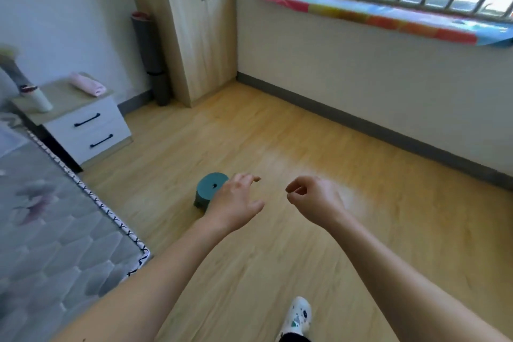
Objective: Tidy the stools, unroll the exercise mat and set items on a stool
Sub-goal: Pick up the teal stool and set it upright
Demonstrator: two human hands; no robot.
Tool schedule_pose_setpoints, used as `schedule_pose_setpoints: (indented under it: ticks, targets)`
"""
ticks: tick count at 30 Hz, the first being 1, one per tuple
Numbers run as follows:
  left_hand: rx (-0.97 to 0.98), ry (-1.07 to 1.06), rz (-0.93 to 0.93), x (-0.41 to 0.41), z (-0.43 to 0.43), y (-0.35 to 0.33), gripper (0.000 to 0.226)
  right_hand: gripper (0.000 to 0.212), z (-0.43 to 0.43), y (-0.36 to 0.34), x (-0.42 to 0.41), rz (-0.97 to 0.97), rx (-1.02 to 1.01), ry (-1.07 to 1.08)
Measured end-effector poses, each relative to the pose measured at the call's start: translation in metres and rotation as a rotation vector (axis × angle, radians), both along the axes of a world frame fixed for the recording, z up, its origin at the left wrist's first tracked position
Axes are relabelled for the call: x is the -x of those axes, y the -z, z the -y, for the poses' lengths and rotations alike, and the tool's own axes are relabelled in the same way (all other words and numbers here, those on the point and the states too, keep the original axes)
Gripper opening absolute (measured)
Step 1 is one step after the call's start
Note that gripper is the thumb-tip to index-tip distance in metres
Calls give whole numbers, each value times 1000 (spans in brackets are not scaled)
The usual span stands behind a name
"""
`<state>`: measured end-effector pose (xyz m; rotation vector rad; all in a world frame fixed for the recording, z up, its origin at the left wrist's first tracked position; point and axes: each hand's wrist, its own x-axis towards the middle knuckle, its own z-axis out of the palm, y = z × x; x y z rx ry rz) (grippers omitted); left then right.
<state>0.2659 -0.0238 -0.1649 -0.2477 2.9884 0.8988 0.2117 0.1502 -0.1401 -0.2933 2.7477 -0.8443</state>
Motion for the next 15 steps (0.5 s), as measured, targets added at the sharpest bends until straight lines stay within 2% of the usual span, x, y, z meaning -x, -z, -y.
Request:
schedule_pose_setpoints:
  ticks: [5, 9, 15]
  targets:
    - [-19, -203, 62, 74, 53, 14, 55, 15, 59, 17, 106, 14, 10, -189]
    - [-77, -306, 143, 126, 70, 19, 55, 14, 86, 26, 173, 48, 22, -293]
    - [-160, -439, 167, 189, 108, 34, 52, 19, 137, 45, 263, 94, -22, -421]
